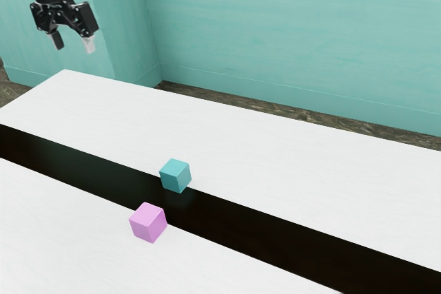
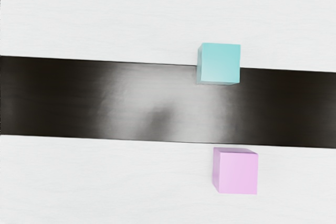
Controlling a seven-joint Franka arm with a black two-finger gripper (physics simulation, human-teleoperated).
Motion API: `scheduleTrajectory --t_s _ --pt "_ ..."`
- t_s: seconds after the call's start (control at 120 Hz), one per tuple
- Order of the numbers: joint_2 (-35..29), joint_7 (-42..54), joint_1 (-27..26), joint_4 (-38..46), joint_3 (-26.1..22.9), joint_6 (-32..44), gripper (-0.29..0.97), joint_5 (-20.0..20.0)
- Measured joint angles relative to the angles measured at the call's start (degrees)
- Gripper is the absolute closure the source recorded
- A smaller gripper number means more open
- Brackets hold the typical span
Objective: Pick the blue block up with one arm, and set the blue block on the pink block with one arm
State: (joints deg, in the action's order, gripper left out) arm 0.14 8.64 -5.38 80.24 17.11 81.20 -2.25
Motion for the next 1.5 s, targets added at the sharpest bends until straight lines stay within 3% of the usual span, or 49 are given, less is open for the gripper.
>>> scheduleTrajectory --t_s 0.208,0.292,0.358,0.442,0.542,0.608,0.725,1.117,1.267,1.5 --pt "0.23 0.15 0.98 -0.24 0.09 -0.02 0.0 0.03" --pt "-1.08 0.2 2.61 -12.09 -1.59 -1.66 0.0 0.19" --pt "-1.0 0.22 6.02 -15.68 -4.96 -1.78 0.0 0.51" --pt "5.1 -0.15 8.77 -16.8 -8.02 -1.36 0.0 3.04" --pt "13.65 -1.24 0.77 -15.72 -7.82 0.59 0.0 5.02" --pt "16.9 -1.64 -0.51 -10.12 -7.46 4.61 0.0 4.52" --pt "22.08 -1.61 -0.53 -7.86 -7.26 10.1 0.0 2.63" --pt "40.19 0.21 -0.43 -11.85 -8.36 24.1 0.0 -1.26" --pt "43.92 0.86 -0.2 -11.85 -8.56 26.76 0.0 -1.72" --pt "44.52 1.56 0.28 -9.54 -8.29 26.6 0.0 -1.69"
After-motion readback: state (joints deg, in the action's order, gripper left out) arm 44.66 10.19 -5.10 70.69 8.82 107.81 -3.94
